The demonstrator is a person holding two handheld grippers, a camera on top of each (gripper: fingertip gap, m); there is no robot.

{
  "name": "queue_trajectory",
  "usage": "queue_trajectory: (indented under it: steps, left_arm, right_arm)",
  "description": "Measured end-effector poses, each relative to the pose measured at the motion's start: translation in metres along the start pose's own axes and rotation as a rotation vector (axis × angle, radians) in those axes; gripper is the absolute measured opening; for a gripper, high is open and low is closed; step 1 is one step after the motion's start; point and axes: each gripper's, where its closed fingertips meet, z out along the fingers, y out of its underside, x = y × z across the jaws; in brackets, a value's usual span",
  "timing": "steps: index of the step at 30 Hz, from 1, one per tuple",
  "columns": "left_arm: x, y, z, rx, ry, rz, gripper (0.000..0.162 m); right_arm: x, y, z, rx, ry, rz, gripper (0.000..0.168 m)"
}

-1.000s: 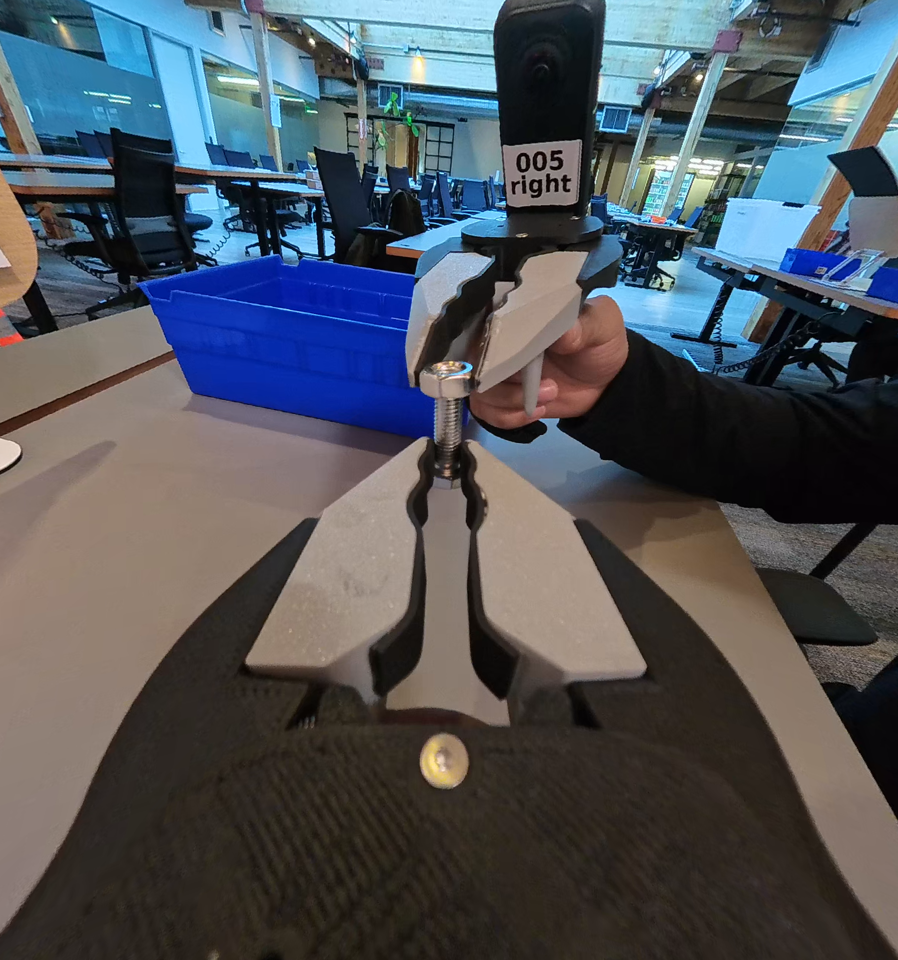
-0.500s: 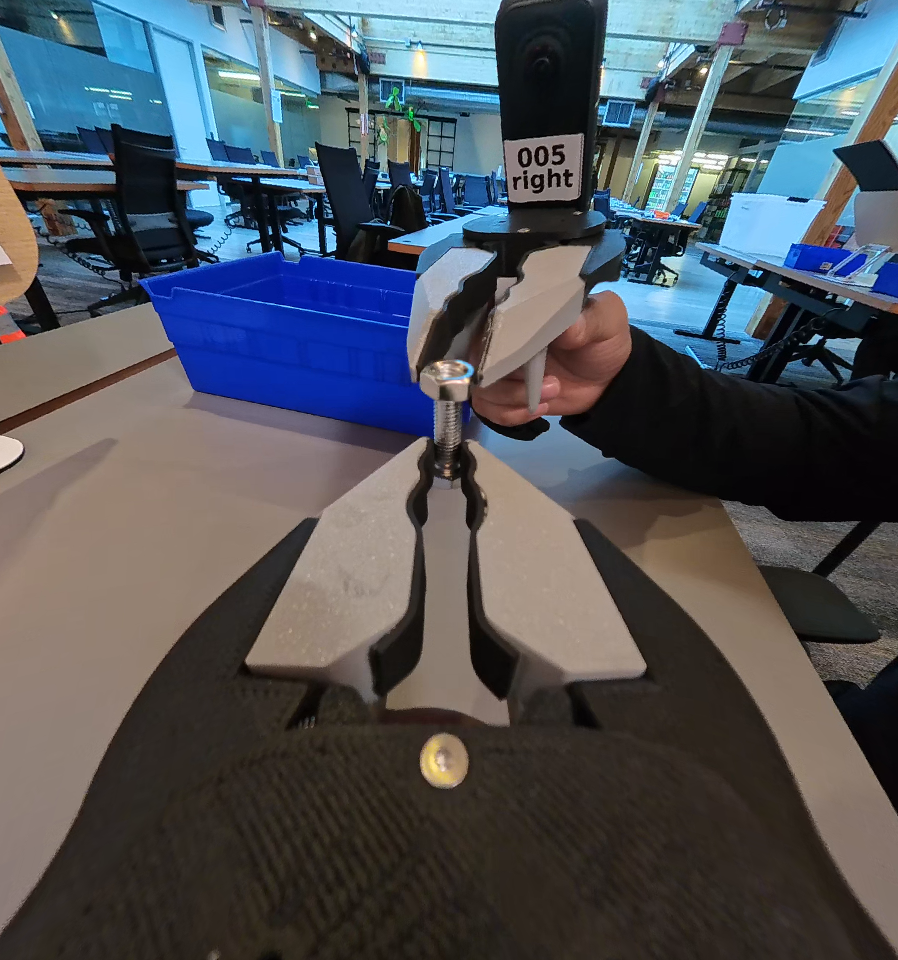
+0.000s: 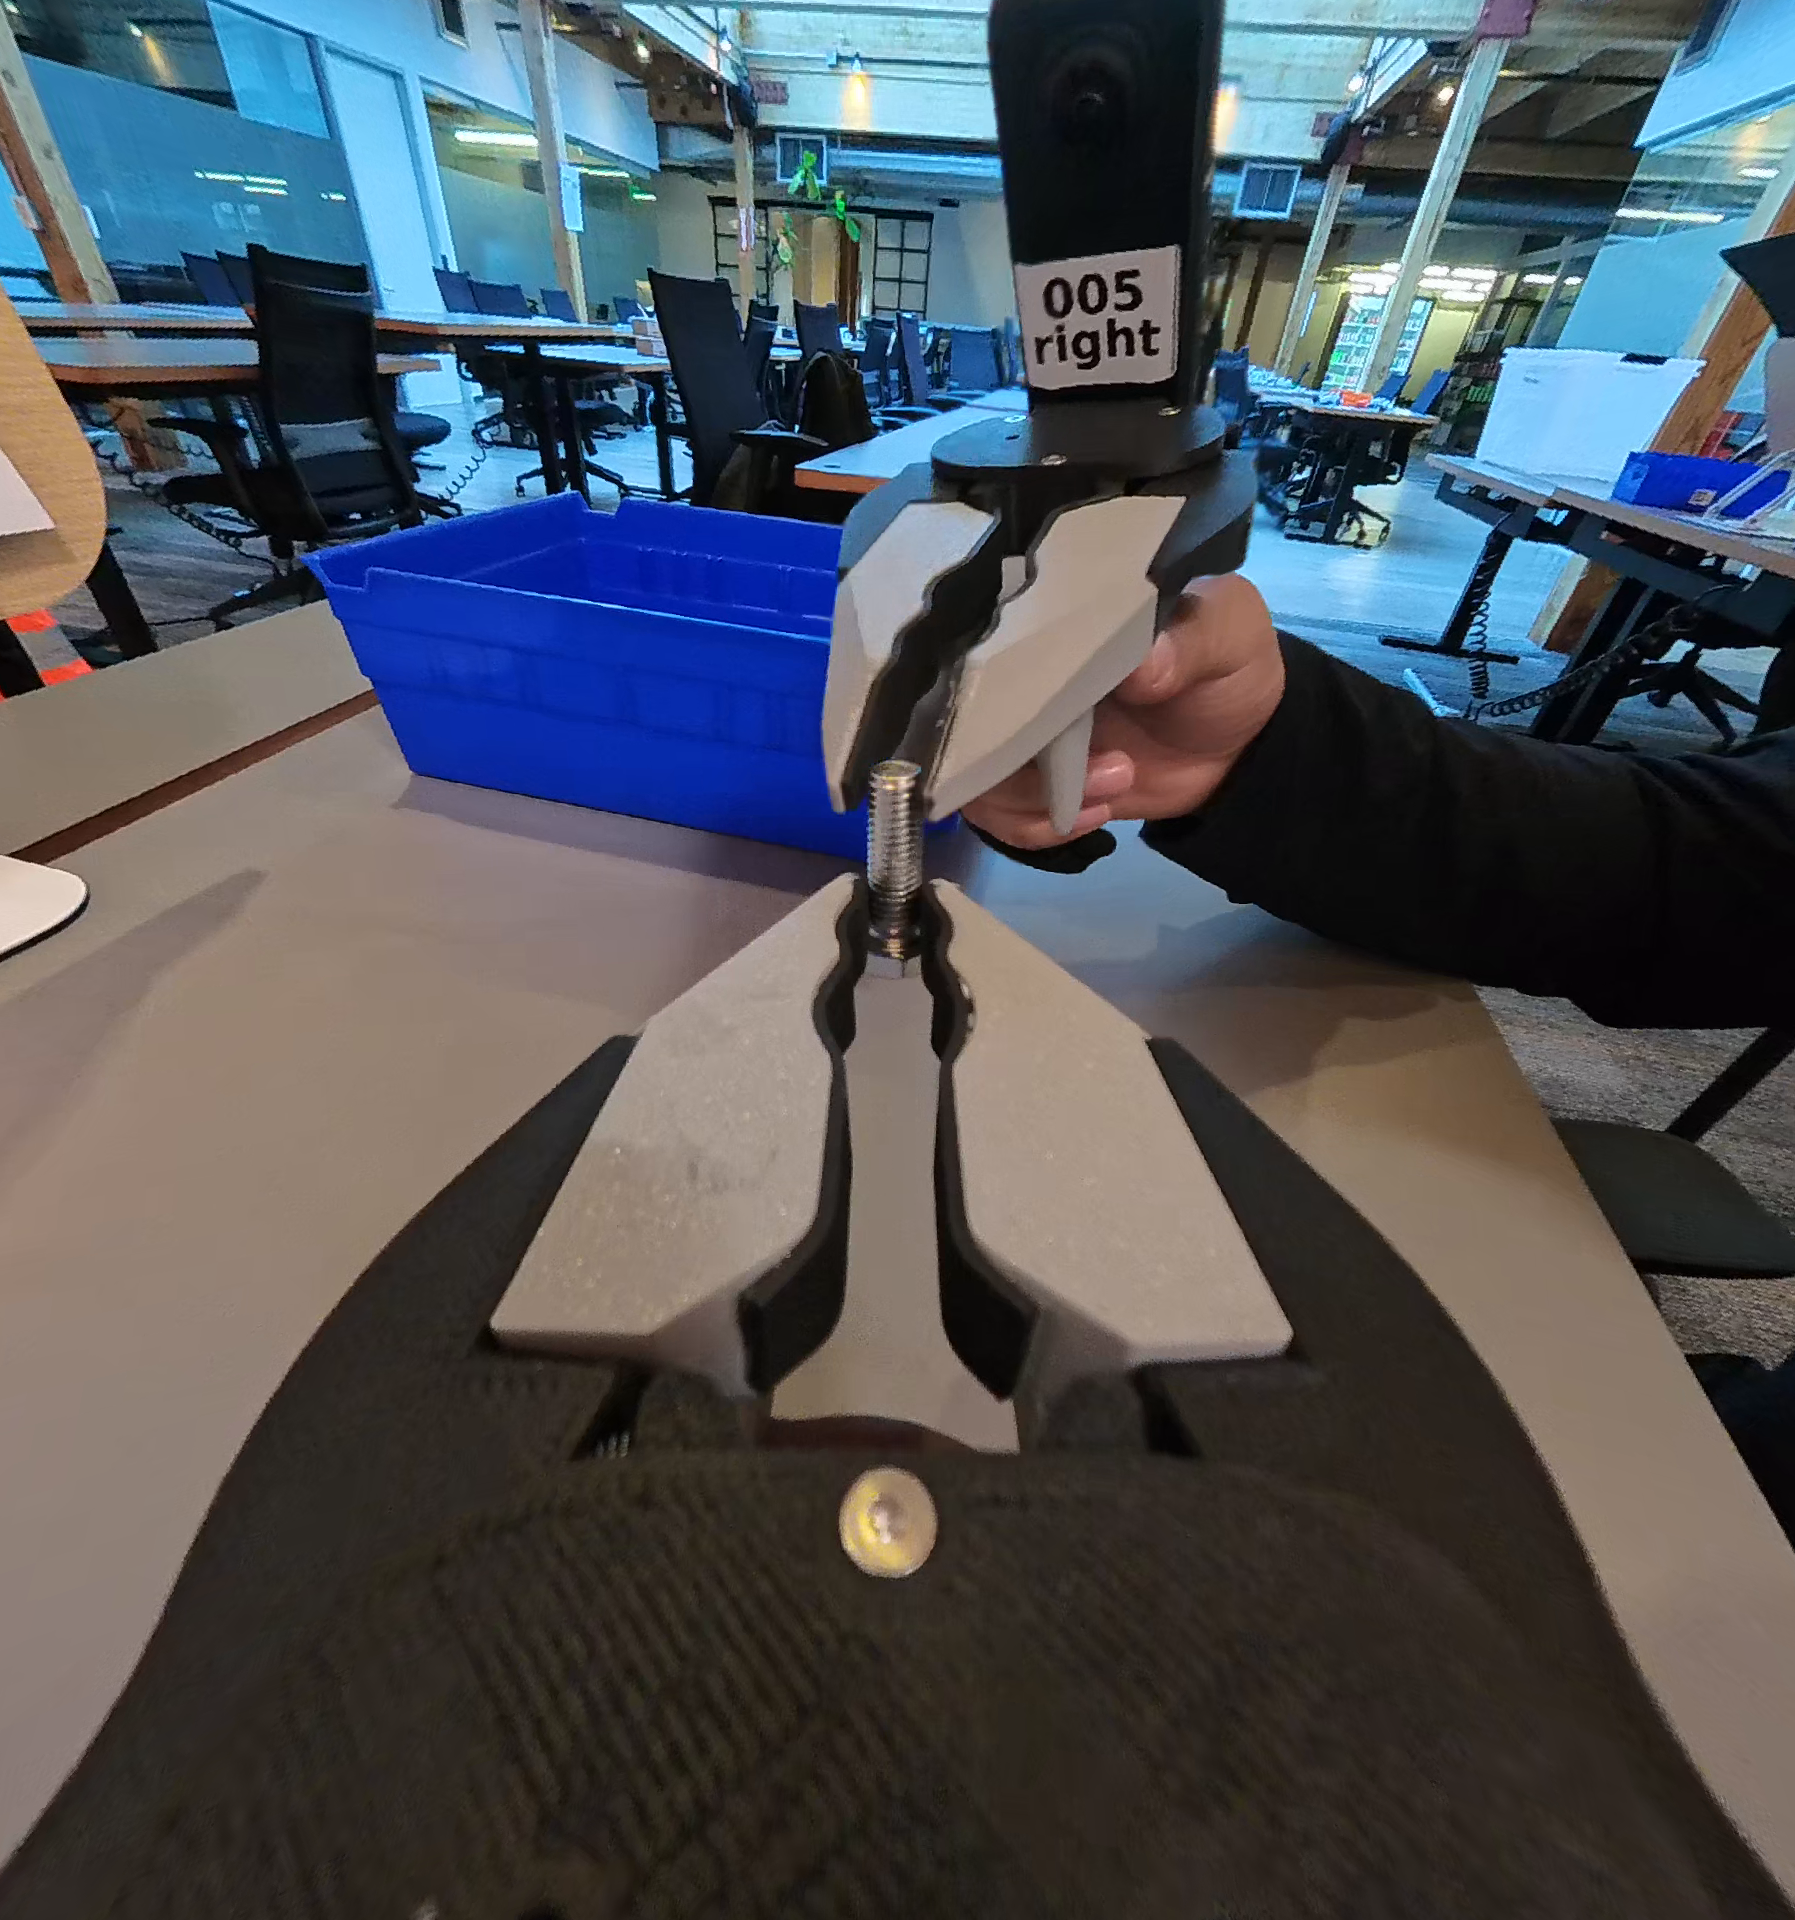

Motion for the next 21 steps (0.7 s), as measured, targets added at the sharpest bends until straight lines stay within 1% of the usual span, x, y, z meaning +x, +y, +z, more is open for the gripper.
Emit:
queue_trajectory:
  steps: [2, 4, 6, 7, 8, 10, 11, 14, 16, 19, 21]
  left_arm:
    - [-0.002, 0.002, 0.0, -0.015, -0.018, 0.013, 0.006]
    - [-0.009, 0.003, -0.002, -0.019, -0.049, 0.009, 0.007]
    - [-0.024, 0.003, -0.005, -0.022, -0.13, -0.008, 0.007]
    - [-0.035, 0.004, -0.009, -0.024, -0.185, -0.025, 0.007]
    - [-0.045, 0.005, -0.012, -0.025, -0.229, -0.042, 0.007]
    - [-0.063, 0.004, -0.022, -0.012, -0.327, -0.063, 0.007]
    - [-0.069, 0.003, -0.026, -0.003, -0.356, -0.075, 0.007]
    - [-0.073, -0.004, -0.032, 0.049, -0.355, -0.125, 0.007]
    - [-0.075, -0.005, -0.035, 0.052, -0.37, -0.119, 0.006]
    - [-0.075, -0.006, -0.035, 0.044, -0.382, -0.097, 0.007]
    - [-0.075, -0.006, -0.035, 0.045, -0.386, -0.099, 0.006]
  right_arm:
    - [0.004, 0.002, -0.001, -0.011, 0.017, 0.006, 0.01]
    - [0.01, -0.004, -0.006, 0.025, 0.05, 0.012, 0.009]
    - [0.024, -0.011, -0.013, 0.065, 0.121, 0.031, 0.008]
    - [0.034, -0.009, -0.017, 0.061, 0.18, 0.039, 0.011]
    - [0.045, -0.004, -0.019, 0.034, 0.246, 0.043, 0.016]
    - [0.058, 0.01, -0.018, -0.046, 0.328, 0.04, 0.02]
    - [0.06, 0.017, -0.015, -0.076, 0.34, 0.038, 0.021]
    - [0.055, 0.03, -0.001, -0.13, 0.314, 0.038, 0.025]
    - [0.049, 0.041, 0.011, -0.169, 0.281, 0.034, 0.026]
    - [0.038, 0.067, 0.03, -0.277, 0.237, 0.002, 0.025]
    - [0.036, 0.084, 0.041, -0.356, 0.244, -0.044, 0.024]
